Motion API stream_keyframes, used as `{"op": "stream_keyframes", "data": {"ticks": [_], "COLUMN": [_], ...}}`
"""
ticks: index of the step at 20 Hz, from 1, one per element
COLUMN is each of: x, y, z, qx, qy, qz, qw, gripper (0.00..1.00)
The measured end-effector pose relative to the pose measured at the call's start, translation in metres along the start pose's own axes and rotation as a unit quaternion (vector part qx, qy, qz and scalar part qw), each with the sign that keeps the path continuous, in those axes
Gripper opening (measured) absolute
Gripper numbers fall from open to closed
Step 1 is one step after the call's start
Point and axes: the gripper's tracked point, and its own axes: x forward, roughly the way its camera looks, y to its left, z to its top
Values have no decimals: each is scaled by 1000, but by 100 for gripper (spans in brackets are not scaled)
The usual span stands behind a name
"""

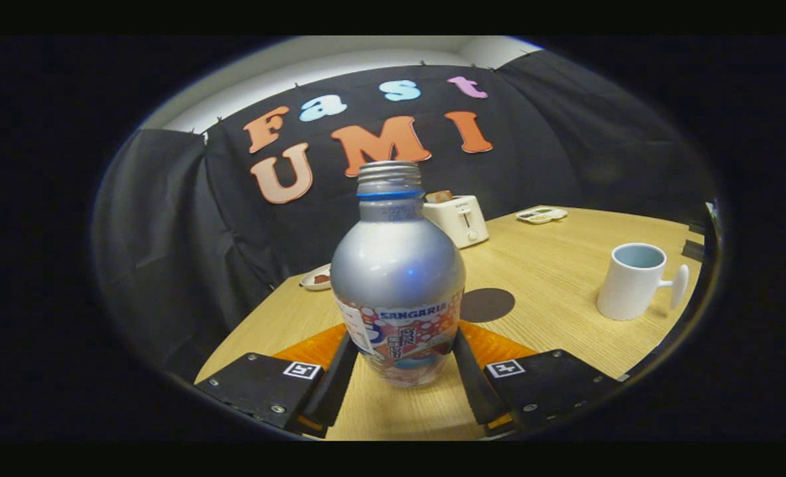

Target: Take the bottle from table, then pour the juice into the cup, finally place the bottle on the coaster

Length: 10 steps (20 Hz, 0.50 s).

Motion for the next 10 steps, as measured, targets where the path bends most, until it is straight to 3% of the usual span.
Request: {"op": "stream_keyframes", "data": {"ticks": [10], "x": [9], "y": [-25], "z": [26], "qx": [191], "qy": [-12], "qz": [-10], "qw": [981], "gripper": [76]}}
